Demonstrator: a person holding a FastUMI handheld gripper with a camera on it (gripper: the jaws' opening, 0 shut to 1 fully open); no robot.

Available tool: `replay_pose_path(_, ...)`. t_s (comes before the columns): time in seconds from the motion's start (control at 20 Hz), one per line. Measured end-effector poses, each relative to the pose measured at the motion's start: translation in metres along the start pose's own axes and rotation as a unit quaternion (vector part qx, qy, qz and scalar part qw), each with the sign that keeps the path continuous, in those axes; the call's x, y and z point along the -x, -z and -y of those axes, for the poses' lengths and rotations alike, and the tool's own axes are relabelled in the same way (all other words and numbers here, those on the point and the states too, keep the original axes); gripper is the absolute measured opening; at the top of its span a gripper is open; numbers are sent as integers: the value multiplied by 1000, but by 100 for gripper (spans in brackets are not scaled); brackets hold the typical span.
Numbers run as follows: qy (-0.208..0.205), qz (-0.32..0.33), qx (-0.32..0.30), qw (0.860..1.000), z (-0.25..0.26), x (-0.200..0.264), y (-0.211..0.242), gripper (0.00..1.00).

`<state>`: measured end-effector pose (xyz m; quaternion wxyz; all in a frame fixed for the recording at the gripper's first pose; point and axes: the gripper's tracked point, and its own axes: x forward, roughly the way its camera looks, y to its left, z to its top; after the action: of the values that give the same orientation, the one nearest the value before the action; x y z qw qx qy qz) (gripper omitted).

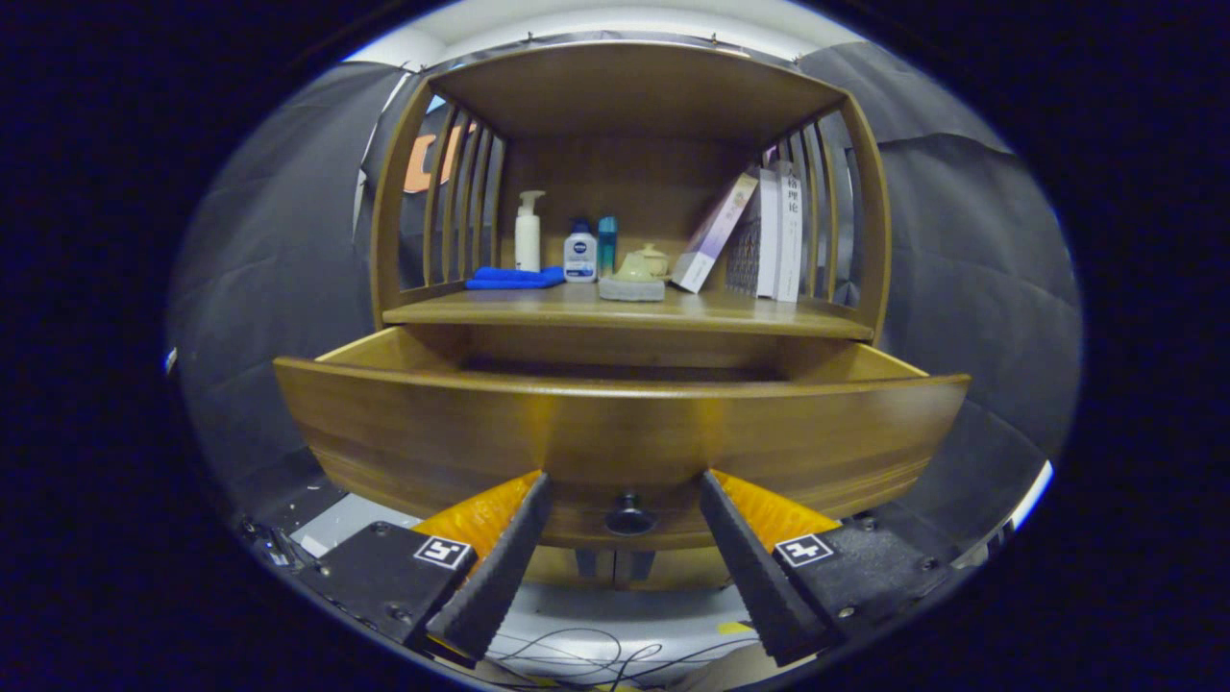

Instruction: Pull open the drawer, take out the items inside it, and place them on the countertop above the cabinet.

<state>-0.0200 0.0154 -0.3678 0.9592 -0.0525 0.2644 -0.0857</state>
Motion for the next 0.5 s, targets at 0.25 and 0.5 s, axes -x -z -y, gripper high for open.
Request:
replay_pose_path(0.25, -2, -7, -1, 1000, -5, -27, -15, 100)
replay_pose_path(0.5, 7, -14, 14, 1000, -4, -56, -25, 100)
